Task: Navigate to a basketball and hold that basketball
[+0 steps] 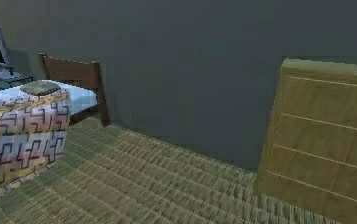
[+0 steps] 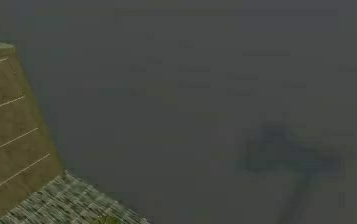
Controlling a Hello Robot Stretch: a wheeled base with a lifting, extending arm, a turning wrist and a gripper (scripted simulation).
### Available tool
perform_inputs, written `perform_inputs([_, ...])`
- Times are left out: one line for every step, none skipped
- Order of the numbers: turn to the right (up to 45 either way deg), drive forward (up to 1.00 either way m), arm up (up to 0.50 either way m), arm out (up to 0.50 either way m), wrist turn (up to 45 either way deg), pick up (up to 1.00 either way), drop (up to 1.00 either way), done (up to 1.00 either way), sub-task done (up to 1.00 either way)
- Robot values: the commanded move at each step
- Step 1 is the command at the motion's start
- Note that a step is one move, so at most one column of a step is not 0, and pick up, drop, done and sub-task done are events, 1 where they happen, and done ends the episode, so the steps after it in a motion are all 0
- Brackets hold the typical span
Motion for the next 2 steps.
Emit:
perform_inputs([-27.0, 0.00, 0.00, 0.00, 0.0, 0.00, 0.00, 0.00, 0.00])
perform_inputs([0.0, 0.00, 0.18, 0.00, 0.0, 0.00, 0.00, 0.00, 0.00])
